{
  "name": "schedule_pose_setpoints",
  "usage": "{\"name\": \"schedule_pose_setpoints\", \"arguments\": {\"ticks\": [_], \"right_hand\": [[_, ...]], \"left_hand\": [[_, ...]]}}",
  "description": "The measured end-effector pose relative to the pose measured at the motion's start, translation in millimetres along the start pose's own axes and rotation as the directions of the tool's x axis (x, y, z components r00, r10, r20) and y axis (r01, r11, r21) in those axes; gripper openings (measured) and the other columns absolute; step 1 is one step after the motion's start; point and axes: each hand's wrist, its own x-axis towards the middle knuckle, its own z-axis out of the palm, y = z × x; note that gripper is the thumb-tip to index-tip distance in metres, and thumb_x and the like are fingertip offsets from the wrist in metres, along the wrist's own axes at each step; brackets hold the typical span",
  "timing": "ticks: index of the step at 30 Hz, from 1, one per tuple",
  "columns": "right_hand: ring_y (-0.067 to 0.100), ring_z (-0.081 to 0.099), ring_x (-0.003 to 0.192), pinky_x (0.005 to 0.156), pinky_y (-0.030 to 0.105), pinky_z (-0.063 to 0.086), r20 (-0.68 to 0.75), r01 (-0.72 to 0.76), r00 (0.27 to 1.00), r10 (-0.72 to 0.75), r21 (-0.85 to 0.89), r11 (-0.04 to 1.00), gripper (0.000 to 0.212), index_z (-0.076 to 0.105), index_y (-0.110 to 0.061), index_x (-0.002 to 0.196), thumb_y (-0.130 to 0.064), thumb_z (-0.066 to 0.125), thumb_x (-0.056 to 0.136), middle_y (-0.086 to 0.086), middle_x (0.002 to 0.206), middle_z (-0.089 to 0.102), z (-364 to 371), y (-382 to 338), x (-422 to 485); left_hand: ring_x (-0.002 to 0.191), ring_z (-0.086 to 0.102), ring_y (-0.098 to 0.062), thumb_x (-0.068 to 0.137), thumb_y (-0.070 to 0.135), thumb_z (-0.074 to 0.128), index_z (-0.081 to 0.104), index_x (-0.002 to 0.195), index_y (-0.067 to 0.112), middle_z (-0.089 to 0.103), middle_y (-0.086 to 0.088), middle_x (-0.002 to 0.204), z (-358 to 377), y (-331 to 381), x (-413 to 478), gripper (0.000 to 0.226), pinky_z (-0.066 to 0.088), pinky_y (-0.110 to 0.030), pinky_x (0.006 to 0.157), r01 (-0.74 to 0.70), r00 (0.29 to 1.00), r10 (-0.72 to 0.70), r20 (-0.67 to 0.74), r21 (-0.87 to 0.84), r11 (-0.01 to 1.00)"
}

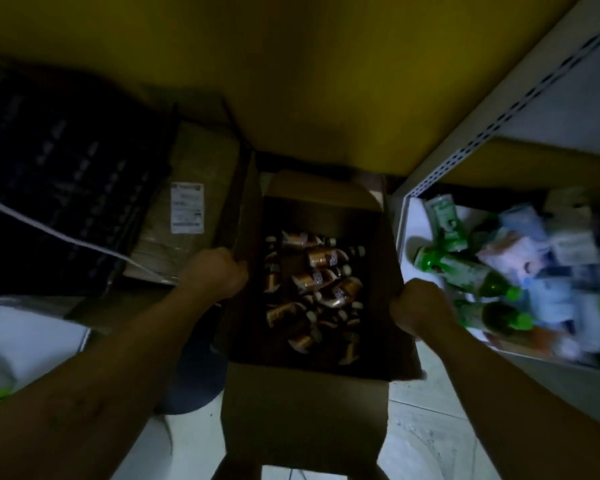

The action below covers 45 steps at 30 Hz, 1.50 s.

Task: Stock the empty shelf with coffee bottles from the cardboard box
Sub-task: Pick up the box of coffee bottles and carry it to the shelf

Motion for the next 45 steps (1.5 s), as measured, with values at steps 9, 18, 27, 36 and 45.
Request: {"name": "schedule_pose_setpoints", "arguments": {"ticks": [9, 18, 27, 36, 45], "right_hand": [[0.036, 0.062, 0.094, 0.067, 0.027, 0.036, -0.045, 0.073, 0.997, -0.070, 0.078, 0.994, 0.021, 0.060, 0.001, 0.085, -0.017, 0.051, 0.091, 0.023, 0.096, 0.064, -87.2, 4.0, -182.7], [0.033, 0.061, 0.090, 0.066, 0.028, 0.042, -0.187, 0.145, 0.972, -0.145, -0.013, 0.989, 0.015, 0.053, -0.007, 0.085, -0.022, 0.051, 0.089, 0.019, 0.093, 0.061, -128.2, 4.1, -355.5], [0.031, 0.061, 0.083, 0.067, 0.032, 0.045, -0.343, 0.028, 0.939, -0.020, 0.018, 0.999, 0.036, 0.058, -0.002, 0.108, -0.031, 0.059, 0.087, 0.017, 0.096, 0.063, -102.4, 40.1, -531.4], [0.030, 0.062, 0.087, 0.069, 0.037, 0.052, -0.322, -0.002, 0.947, 0.003, 0.003, 1.000, 0.037, 0.059, -0.003, 0.114, -0.030, 0.062, 0.089, 0.015, 0.104, 0.063, -61.1, 82.6, -669.8], [0.024, 0.060, 0.077, 0.064, 0.034, 0.049, -0.273, 0.102, 0.949, -0.161, -0.218, 0.971, 0.025, 0.061, -0.006, 0.105, -0.025, 0.053, 0.090, 0.016, 0.099, 0.066, 82.1, 146.6, -746.1]], "left_hand": [[0.111, 0.052, -0.034, 0.089, 0.045, 0.046, 0.050, 0.128, 0.007, 0.052, -0.020, 0.129, -128.8, 11.4, -193.4, 0.054, 0.042, -0.037, 0.087, 0.037, 0.999, -0.037, -0.008, -0.004, 0.999], [0.083, 0.059, -0.025, 0.085, 0.037, 0.050, 0.061, 0.101, 0.012, 0.062, -0.007, 0.094, -197.8, -16.4, -361.7, 0.031, 0.049, -0.034, 0.070, -0.022, 0.996, 0.028, -0.085, 0.072, 0.997], [0.064, 0.061, -0.025, 0.076, 0.030, 0.053, 0.056, 0.068, 0.011, 0.059, -0.008, 0.065, -214.1, -82.6, -510.7, 0.021, 0.052, -0.031, 0.062, -0.273, 0.945, 0.281, -0.169, 0.072, 0.959], [0.044, 0.064, -0.026, 0.079, 0.030, 0.043, 0.047, 0.067, 0.003, 0.063, -0.014, 0.054, -183.5, -146.1, -619.4, 0.030, 0.052, -0.030, 0.040, -0.332, 0.938, 0.336, -0.081, 0.063, 0.941], [0.051, 0.067, -0.020, 0.082, 0.028, 0.047, 0.062, 0.071, 0.007, 0.067, -0.008, 0.060, -35.1, -266.8, -757.6, 0.028, 0.058, -0.030, 0.051, -0.260, 0.959, 0.247, -0.141, -0.085, 0.962]]}}
